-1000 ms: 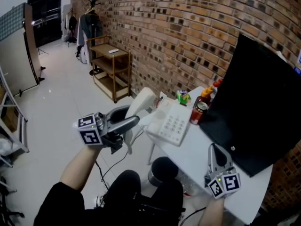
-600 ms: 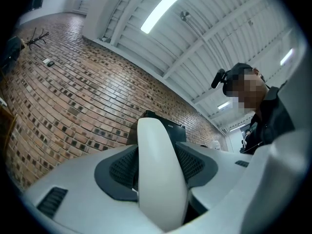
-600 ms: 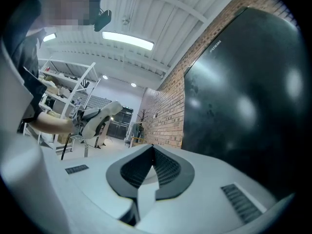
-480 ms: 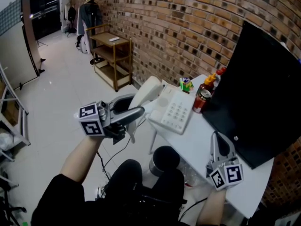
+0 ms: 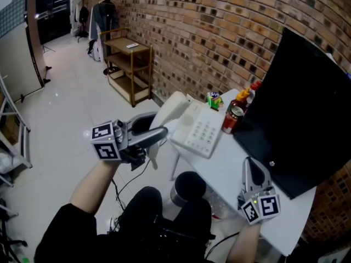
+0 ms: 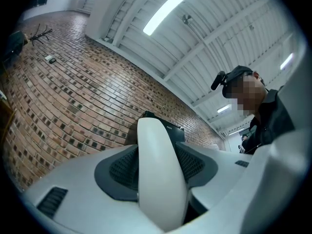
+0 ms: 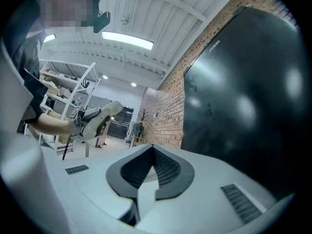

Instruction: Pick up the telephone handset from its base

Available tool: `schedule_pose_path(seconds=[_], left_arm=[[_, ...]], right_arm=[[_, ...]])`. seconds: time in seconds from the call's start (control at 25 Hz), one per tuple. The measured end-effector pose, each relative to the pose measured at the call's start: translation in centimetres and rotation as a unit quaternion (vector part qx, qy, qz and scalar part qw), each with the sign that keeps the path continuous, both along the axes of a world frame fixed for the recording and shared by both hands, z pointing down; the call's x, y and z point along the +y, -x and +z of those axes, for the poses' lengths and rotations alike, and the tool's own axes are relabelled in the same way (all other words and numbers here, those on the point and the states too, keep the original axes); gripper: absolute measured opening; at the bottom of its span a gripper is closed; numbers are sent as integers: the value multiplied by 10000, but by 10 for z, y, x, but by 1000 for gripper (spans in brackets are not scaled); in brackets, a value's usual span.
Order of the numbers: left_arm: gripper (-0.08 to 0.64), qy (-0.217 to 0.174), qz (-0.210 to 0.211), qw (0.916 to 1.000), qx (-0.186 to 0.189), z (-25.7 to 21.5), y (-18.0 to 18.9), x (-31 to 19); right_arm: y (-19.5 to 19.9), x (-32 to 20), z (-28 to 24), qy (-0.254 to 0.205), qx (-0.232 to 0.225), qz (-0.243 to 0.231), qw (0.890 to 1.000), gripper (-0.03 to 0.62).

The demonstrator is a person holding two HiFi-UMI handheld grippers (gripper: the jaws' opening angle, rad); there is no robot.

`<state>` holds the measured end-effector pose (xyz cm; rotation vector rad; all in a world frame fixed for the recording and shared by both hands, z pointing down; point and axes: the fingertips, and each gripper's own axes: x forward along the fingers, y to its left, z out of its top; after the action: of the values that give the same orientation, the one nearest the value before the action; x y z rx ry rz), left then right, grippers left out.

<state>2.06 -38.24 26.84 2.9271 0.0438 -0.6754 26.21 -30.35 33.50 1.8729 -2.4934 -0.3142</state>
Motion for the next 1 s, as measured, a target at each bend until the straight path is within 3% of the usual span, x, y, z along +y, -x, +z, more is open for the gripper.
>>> schedule_pose_path(seconds=[0.64, 1.0], left_arm=[[232, -91, -24, 9997, -230, 3, -19, 1], [232, 65, -34, 10000, -57, -2, -28, -7]], right_arm=[[-4, 3, 5, 79, 66, 4, 9999, 6], [-4, -5, 7, 159, 93, -25, 9998, 6]])
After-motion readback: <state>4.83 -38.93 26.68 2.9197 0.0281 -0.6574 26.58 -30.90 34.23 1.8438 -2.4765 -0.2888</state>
